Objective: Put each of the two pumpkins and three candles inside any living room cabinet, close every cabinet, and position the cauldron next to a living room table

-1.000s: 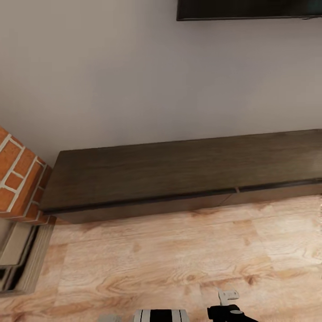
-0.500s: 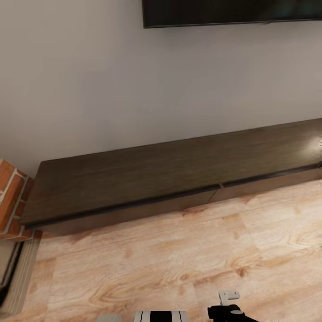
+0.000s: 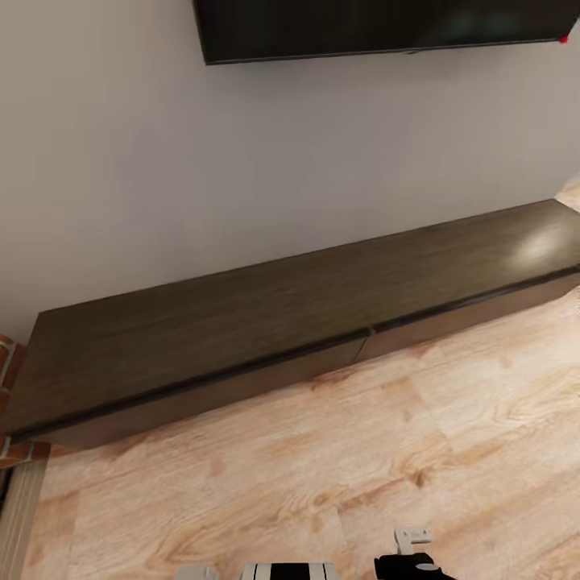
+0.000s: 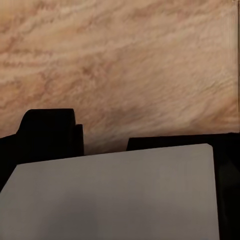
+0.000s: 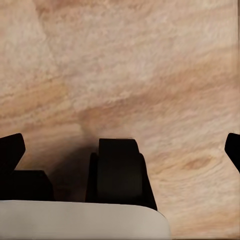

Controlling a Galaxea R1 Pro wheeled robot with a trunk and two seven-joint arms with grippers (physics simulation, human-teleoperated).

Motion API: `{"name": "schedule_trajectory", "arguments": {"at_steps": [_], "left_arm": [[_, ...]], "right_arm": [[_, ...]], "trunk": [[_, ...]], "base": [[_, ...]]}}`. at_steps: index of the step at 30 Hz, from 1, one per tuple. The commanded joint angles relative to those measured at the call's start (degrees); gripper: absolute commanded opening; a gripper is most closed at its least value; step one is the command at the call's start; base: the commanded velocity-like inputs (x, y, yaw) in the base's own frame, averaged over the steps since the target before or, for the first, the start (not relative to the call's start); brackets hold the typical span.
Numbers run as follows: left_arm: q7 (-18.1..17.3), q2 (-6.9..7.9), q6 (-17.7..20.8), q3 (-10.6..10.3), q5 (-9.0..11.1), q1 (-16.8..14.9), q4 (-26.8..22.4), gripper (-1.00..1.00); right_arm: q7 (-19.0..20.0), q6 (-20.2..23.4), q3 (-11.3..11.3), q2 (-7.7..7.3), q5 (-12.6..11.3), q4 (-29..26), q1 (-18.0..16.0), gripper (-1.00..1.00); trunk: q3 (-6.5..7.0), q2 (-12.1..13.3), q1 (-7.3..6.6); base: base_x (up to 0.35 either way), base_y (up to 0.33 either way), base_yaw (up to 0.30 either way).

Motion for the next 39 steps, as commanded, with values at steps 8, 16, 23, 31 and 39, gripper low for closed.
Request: {"name": "schedule_trajectory", "arguments": {"at_steps": [8,16,23,31,39], "left_arm": [[0.08,0.12,-0.08,0.00,0.00,0.00,0.00,1.00],[0.34,0.17,-0.09,0.00,0.02,0.00,0.00,1.00],[0.35,0.26,-0.09,0.00,0.09,0.00,0.00,1.00],[0.35,0.26,-0.09,0.00,0.09,0.00,0.00,1.00],[0.35,0.26,-0.09,0.00,0.09,0.00,0.00,1.00]], "right_arm": [[-0.01,0.00,0.00,0.00,0.03,-0.11,0.17,1.00],[-0.01,0.00,0.00,0.00,0.03,-0.09,0.18,1.00],[-0.01,-0.06,0.00,0.00,0.03,-0.06,0.21,1.00],[-0.01,-0.08,0.00,0.00,0.03,-0.06,0.22,1.00],[-0.01,-0.07,0.00,0.00,0.03,-0.05,0.23,1.00]], "trunk": [[0.60,0.00,0.00],[1.22,0.00,0.00],[1.78,0.00,0.00],[2.43,0.00,0.00],[3.09,0.00,0.00]], "base": [[0.000,0.000,-0.199],[0.000,0.000,-0.180],[0.000,0.000,-0.167],[0.000,0.000,-0.162],[0.000,0.000,-0.157]]}}
